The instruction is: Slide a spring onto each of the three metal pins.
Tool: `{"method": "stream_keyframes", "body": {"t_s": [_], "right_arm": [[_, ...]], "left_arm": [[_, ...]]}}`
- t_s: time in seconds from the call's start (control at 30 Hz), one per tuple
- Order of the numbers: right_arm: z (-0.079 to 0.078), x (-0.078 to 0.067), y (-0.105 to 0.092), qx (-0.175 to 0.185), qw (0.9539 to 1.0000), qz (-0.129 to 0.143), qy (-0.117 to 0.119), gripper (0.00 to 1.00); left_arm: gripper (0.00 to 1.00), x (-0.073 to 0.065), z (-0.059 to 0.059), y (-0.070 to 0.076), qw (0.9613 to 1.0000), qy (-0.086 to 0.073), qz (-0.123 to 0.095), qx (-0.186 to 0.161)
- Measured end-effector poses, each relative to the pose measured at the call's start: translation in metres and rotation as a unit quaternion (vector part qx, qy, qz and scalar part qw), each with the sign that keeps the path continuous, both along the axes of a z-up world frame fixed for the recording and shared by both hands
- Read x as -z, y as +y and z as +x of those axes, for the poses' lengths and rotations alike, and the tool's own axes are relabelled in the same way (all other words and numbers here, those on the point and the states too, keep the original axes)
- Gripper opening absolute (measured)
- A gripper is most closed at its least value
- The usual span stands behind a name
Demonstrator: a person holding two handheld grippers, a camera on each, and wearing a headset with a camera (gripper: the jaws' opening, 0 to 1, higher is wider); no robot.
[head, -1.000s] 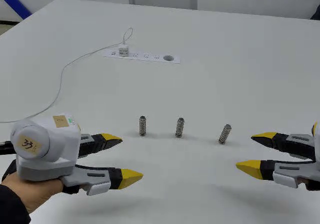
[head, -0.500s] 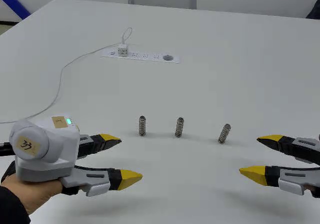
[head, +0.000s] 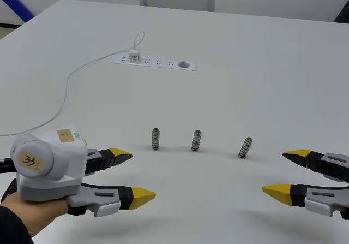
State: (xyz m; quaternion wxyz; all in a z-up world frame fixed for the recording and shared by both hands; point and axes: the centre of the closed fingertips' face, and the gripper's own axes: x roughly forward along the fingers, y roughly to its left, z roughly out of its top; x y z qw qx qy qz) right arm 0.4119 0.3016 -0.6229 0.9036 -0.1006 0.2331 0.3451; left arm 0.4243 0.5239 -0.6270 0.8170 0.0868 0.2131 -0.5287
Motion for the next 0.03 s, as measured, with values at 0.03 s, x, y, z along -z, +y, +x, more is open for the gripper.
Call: {"method": "stream_keyframes", "body": {"t_s": [0.03], "right_arm": [[-0.0001,0.0,-0.0002,0.001,1.0,0.0,0.0,0.59]], "left_arm": [[0.59,0.0001,-0.0001,0.0,1.0,0.0,0.0,0.0]]}}
